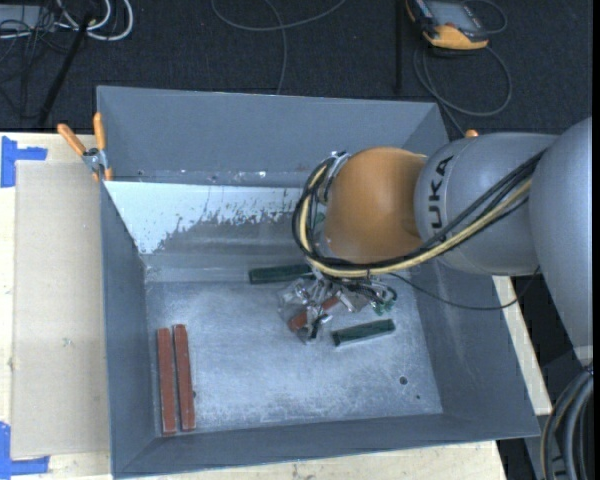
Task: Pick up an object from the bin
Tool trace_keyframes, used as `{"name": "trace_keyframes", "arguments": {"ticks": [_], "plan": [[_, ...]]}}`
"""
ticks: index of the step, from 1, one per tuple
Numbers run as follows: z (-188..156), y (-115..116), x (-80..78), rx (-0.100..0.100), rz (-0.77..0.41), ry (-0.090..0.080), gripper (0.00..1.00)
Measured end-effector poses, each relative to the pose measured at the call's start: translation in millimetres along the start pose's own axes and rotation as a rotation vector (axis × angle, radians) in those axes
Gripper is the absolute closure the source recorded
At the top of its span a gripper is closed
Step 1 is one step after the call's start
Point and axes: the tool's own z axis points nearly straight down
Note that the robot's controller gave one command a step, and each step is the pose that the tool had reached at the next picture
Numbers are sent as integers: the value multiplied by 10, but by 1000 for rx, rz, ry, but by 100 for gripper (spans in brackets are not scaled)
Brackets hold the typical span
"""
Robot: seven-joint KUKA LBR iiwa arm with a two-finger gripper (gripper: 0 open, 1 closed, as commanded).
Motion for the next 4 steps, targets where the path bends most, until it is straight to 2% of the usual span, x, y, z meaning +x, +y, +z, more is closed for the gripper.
{"name": "trace_keyframes", "arguments": {"ticks": [1,2,3,4], "plan": [[-1381,-594,655,8,-143,-5,100],[-1335,-563,649,1,-143,-2,0],[-227,-857,1353,-5,-214,8,0],[2,-945,577,2,-231,-5,0]]}}
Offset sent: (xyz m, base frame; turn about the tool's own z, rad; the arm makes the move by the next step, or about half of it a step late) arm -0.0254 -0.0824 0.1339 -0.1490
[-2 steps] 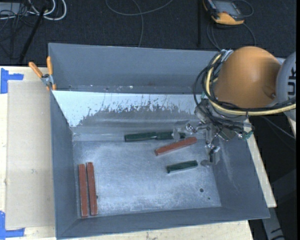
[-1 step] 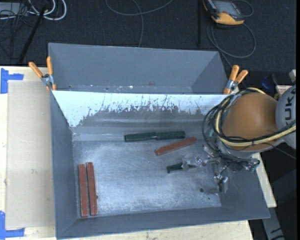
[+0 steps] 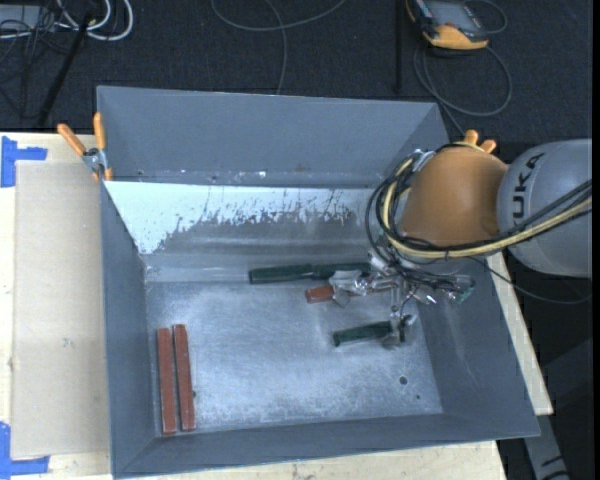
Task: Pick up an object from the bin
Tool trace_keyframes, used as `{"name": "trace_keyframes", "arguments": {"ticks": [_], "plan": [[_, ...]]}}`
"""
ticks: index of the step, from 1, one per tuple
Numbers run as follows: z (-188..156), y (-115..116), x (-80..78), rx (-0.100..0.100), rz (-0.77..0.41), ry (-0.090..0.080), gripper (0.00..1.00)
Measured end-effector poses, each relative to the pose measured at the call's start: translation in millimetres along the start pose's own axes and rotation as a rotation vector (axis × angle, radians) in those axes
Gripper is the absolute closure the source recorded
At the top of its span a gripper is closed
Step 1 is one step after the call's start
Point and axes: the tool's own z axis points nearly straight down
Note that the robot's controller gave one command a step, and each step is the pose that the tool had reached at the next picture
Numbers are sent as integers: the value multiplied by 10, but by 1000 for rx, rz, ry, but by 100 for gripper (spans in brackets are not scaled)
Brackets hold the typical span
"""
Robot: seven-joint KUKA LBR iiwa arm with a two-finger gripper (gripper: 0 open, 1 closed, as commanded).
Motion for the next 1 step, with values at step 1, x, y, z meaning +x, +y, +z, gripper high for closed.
{"name": "trace_keyframes", "arguments": {"ticks": [1], "plan": [[-29,-13,21,2,6,1,100]]}}
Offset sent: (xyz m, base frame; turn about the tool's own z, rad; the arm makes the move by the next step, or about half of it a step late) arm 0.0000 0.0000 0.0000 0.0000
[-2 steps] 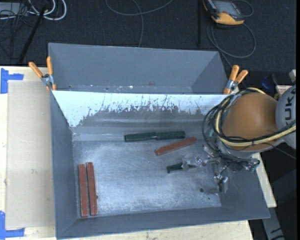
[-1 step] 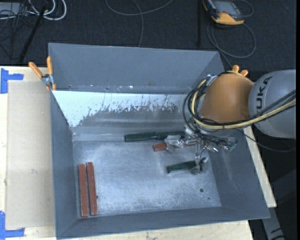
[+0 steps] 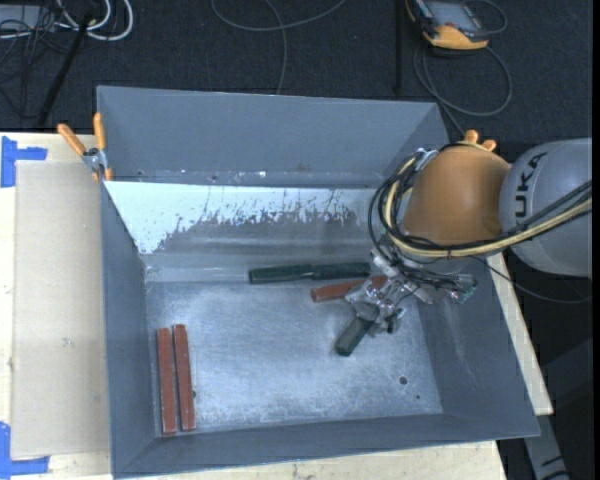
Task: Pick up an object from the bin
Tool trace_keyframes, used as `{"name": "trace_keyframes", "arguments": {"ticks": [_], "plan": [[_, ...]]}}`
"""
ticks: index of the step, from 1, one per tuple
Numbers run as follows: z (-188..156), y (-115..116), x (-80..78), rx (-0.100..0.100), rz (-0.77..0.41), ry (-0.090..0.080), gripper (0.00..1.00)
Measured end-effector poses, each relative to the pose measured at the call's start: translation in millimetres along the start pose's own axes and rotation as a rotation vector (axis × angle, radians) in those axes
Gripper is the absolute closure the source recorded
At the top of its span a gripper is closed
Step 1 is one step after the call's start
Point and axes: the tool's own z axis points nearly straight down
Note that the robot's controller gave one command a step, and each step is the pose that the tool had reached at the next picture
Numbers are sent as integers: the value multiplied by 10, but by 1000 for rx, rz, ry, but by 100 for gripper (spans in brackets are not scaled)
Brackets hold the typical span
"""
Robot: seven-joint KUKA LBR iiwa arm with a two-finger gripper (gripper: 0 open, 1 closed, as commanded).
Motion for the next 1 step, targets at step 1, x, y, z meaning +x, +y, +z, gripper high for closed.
{"name": "trace_keyframes", "arguments": {"ticks": [1], "plan": [[-1884,-78,-241,5,-55,-4,100]]}}
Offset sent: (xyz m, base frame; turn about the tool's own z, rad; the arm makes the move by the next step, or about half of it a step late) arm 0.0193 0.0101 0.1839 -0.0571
